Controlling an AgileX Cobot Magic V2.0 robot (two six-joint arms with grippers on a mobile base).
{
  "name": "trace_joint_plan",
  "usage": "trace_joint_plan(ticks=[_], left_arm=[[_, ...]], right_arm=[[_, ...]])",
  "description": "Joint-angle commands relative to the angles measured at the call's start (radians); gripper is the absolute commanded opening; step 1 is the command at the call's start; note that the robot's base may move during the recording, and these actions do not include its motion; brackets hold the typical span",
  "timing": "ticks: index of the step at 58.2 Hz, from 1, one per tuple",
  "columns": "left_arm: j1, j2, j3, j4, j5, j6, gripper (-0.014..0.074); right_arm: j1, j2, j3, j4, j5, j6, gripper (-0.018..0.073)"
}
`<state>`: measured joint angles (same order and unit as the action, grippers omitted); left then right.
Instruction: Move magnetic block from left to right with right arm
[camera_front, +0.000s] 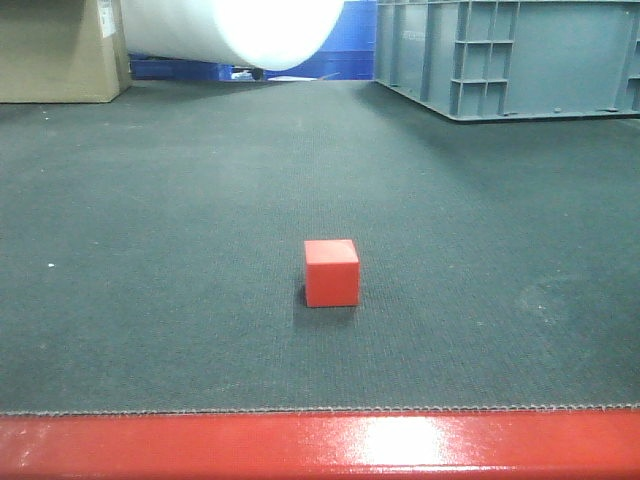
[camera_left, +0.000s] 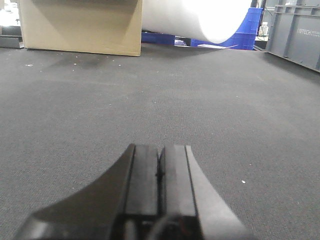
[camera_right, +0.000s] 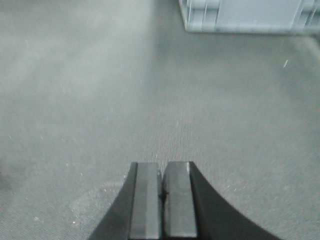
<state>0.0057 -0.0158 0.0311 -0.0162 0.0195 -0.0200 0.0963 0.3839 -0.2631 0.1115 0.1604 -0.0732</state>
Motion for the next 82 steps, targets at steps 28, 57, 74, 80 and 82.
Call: trace_joint_plan(ticks=[28,57,74,80,82], left_arm=[[0.002,-0.006,0.01,-0.006,-0.083,-0.001,-0.0117],[0.002,-0.006,0.01,-0.006,-0.083,-0.001,-0.0117],[0.002,-0.006,0.01,-0.006,-0.083,-0.001,-0.0117],[0.002,-0.006,0.01,-0.006,-0.083,-0.001,-0.0117],[0.002,-0.006,0.01,-0.006,-0.083,-0.001,-0.0117]], right_arm=[[-0.007,-0.206,0.046,0.006,-0.092,0.001,0.0054],[-0.096,-0.417,0.25,-0.093,-0.207,0.001,0.0054],[-0.096,-0.416,0.294,-0.105,-0.234,0.002,0.0054],[-0.096,-0.416,0.294,-0.086,-0.241,0.002,0.0054],[-0.096,-0.416,0.294,-0.075,-0.242,0.002,0.0054]])
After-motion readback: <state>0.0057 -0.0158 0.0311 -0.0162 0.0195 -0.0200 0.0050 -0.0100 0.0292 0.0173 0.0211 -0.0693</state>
